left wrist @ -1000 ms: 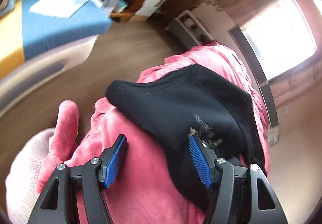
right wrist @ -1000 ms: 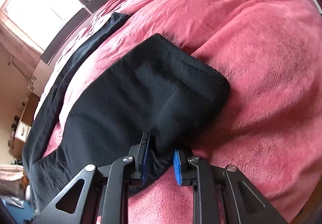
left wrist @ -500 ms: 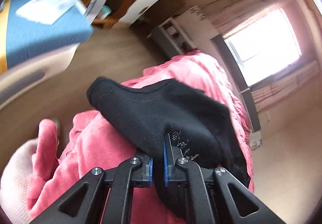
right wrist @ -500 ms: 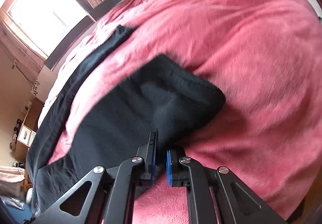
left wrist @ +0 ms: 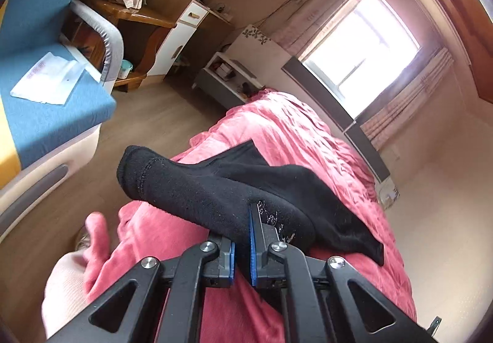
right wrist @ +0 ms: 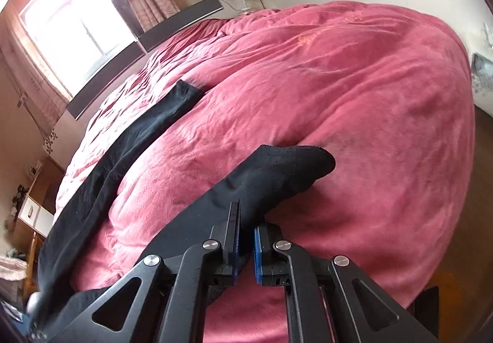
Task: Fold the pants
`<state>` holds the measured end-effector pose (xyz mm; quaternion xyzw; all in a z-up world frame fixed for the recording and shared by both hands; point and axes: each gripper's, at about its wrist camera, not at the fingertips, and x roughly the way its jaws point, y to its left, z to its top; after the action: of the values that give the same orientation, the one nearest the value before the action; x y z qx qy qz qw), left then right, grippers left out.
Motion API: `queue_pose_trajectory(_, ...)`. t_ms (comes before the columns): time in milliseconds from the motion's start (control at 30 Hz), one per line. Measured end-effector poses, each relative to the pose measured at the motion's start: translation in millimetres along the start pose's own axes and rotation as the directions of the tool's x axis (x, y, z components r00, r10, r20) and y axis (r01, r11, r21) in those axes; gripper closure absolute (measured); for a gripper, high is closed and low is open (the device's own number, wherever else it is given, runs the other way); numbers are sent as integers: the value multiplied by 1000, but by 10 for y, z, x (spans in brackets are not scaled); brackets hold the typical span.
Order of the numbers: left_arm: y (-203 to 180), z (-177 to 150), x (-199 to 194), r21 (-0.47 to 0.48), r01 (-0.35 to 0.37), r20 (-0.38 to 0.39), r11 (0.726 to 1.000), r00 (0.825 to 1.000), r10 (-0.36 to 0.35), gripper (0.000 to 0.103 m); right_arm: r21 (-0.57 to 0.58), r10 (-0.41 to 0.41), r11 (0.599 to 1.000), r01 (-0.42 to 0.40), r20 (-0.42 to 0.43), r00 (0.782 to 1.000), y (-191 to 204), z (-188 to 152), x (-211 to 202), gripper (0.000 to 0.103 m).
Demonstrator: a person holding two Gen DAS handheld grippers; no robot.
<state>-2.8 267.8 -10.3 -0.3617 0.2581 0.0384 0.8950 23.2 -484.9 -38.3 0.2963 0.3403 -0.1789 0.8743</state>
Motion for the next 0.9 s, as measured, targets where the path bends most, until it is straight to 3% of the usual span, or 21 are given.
queue_pose_trajectory(200,225,-303,-87,-17,-83,-88,996,993,81,97,-15,-53,999,52,-80,995,-256,-149,42,96)
queue_pose_trajectory(333,398,-510,102,-32,-175,-187,984,968,166,96,33,-98,994,107,-195,976,-490,-342,325,96)
queue_pose_trajectory(400,412,-574,185,-1,-219,-218,976,952,213,92,42,-106,992,117,-210,972,-529,-395,371,95)
queue_pose_trajectory(533,312,-602,184,99,-264,-182,959,943,278,80,23,-124,991,132,-201,972,-534,-379,372,88)
queue_pose_trajectory(700,397,-477,30,23,-239,-158,971,958,240,78,149,-57,985,85,-182,982,-727,-331,314,75)
queue_pose_trajectory(800,457,-377,-133,-17,-244,-111,970,964,241,76,186,-103,974,129,-144,984,-795,-276,193,72)
queue_pose_trajectory(900,440,-271,-363,-8,-311,-3,951,951,310,76,177,-182,966,189,-54,982,-798,-158,-25,72)
